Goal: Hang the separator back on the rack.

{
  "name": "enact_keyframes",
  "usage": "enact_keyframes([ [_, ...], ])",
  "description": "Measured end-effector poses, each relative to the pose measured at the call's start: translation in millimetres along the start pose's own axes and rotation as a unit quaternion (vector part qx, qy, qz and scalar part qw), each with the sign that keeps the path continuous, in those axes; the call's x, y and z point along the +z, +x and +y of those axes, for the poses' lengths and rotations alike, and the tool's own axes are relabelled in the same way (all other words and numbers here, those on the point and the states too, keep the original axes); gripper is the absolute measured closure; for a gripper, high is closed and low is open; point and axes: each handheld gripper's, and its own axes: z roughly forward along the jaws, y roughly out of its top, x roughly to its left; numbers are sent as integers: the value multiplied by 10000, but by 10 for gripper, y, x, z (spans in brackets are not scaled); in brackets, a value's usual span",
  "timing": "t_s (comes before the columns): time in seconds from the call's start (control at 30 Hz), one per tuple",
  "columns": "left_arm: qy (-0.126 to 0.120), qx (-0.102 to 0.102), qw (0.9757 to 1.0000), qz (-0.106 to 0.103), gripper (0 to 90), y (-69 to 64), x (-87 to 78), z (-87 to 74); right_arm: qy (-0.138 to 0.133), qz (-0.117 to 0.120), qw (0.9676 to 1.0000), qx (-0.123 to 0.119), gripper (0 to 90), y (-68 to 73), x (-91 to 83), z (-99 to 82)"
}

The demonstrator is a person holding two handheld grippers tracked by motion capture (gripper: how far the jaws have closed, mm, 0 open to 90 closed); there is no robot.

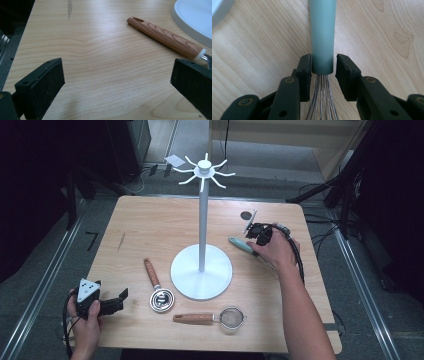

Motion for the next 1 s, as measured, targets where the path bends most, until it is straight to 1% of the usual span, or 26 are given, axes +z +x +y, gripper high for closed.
enact_keyframes([
  [0.07,4,0,10000,1,0,0,0,0,98,-4,9999,-114,679,-4,40,35],
  [0.2,4,-7,10000,5,0,1,1,1,127,-35,9998,-171,687,3,73,65],
  [0.27,5,-8,10000,5,0,1,1,1,163,-66,9997,-157,691,8,89,81],
  [0.33,5,-7,10000,6,0,1,1,1,214,-86,9995,-193,692,8,107,96],
  [0.5,13,-15,10000,4,0,0,0,0,306,-4,9994,-135,698,-10,136,128],
  [0.63,20,-9,10000,21,0,-1,2,0,273,-29,9995,-156,701,-7,147,135],
  [0.7,35,-7,10000,38,0,-5,3,2,259,3,9996,-104,700,-13,155,134],
  [0.8,53,10,10000,41,0,-7,1,2,259,14,9996,-87,700,-16,156,133],
  [0.87,55,10,10000,44,0,-8,2,2,364,52,9993,-89,702,-5,162,155],
  [0.9,58,12,10000,42,0,-8,3,2,508,72,9986,-156,706,-7,159,185],
  [1.0,53,-1,10000,41,0,-6,3,2,568,109,9982,-155,708,-17,161,201],
])
